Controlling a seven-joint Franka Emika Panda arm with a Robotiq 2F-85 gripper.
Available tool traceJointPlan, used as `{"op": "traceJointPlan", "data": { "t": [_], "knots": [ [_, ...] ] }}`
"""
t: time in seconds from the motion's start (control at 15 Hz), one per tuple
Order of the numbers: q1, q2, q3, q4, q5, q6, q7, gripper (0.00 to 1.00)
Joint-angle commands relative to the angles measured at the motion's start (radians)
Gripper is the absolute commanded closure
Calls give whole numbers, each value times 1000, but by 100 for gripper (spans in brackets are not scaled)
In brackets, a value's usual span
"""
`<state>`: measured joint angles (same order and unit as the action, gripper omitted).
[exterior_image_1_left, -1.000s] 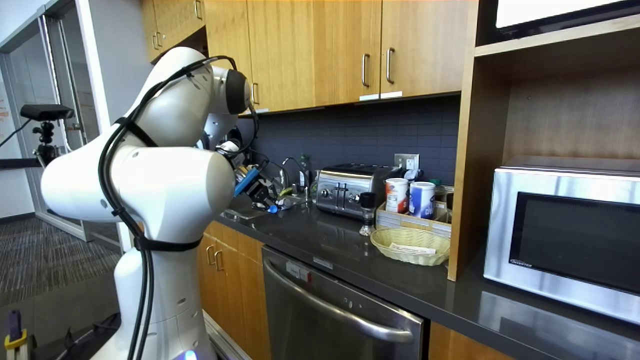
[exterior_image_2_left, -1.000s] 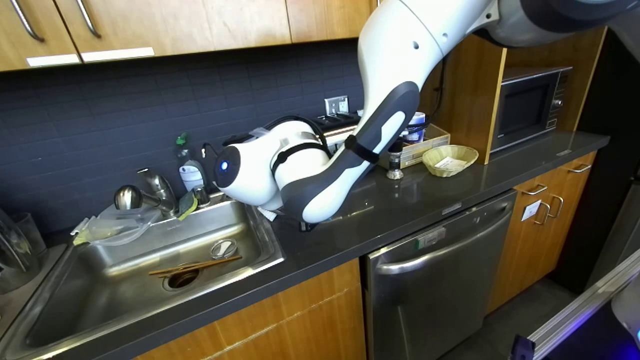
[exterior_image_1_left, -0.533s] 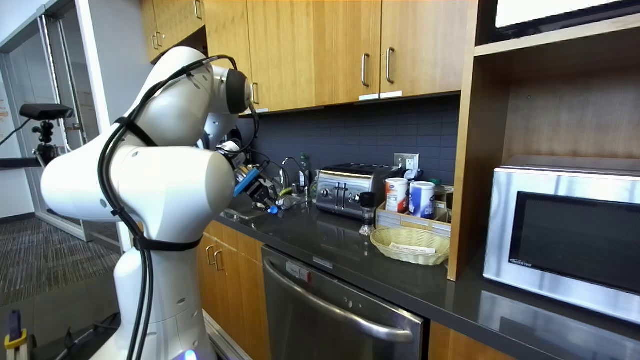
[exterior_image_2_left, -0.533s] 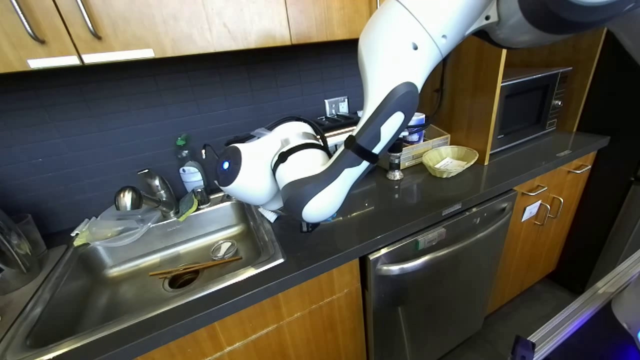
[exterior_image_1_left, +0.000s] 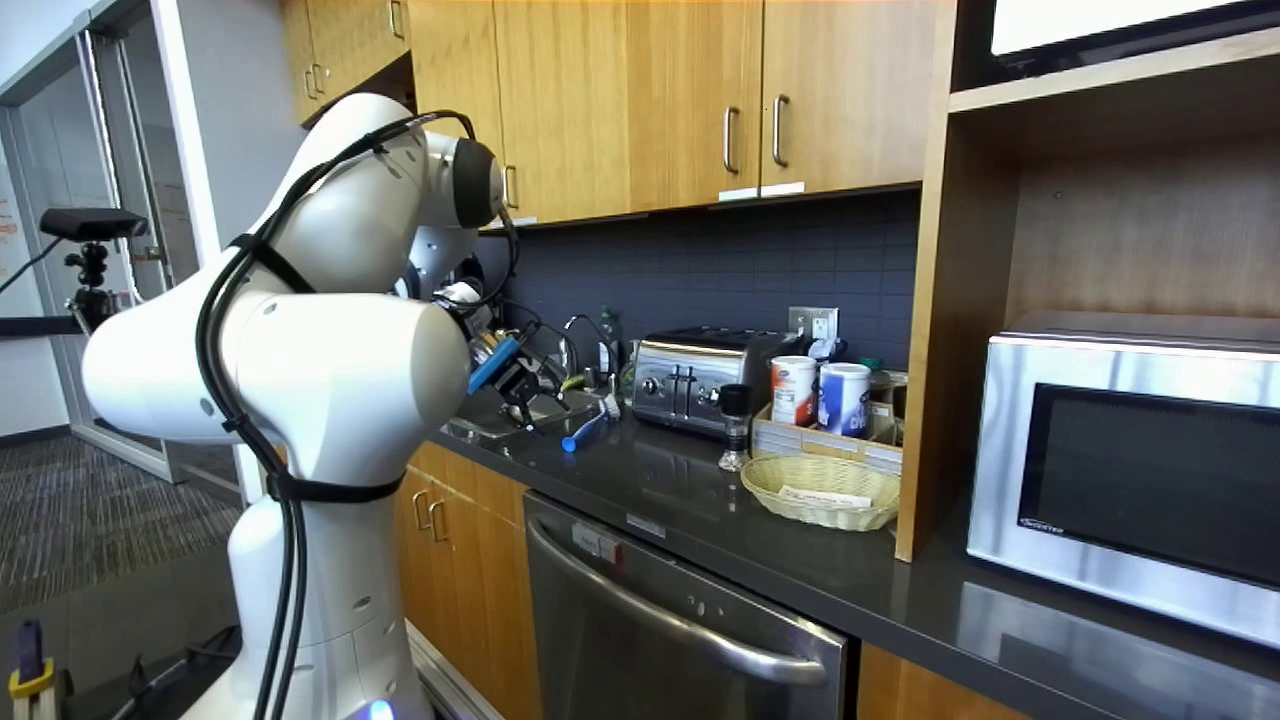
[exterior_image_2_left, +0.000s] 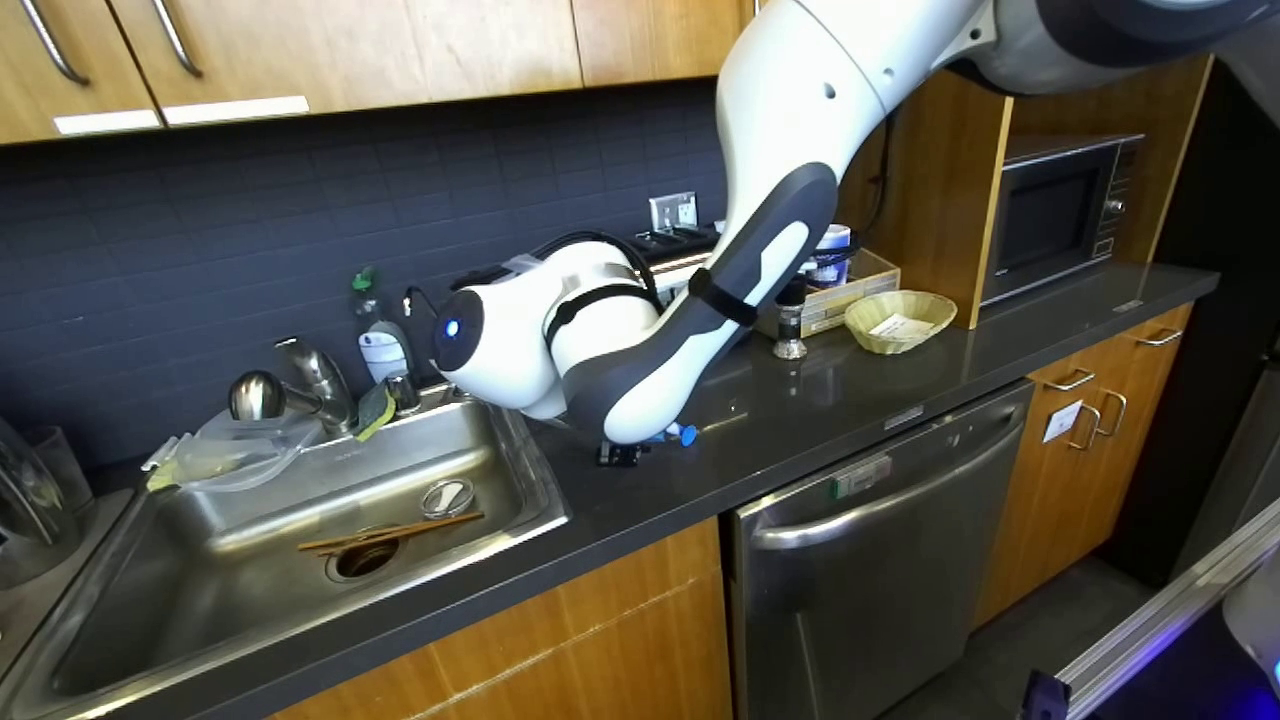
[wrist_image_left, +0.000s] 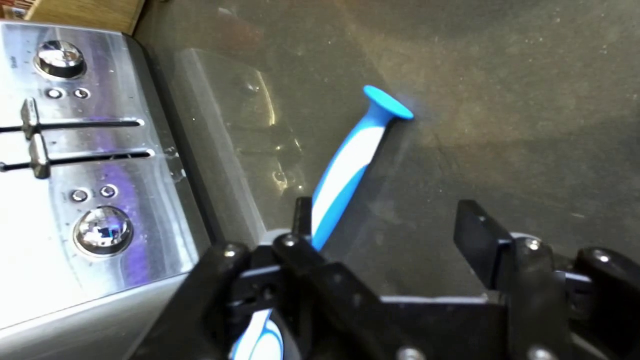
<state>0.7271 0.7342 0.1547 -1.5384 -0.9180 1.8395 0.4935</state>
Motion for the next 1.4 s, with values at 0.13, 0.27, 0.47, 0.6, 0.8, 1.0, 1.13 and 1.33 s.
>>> {"op": "traceJointPlan", "data": {
  "t": [0.13,0.27,0.47,0.6,0.8,1.0,1.13,1.33],
  "knots": [
    [-11,-21,8,-10,27,1,4,0],
    [-14,-45,12,-20,41,1,2,0],
    [-13,-82,8,-17,47,-3,1,0],
    [-17,-116,10,-20,55,-10,1,0],
    [-32,-167,15,-31,99,-35,-5,0],
    [-47,-217,19,-59,150,-50,4,0],
    [-57,-249,25,-82,201,-69,6,0],
    [-70,-311,31,-133,273,-99,18,0]
  ]
}}
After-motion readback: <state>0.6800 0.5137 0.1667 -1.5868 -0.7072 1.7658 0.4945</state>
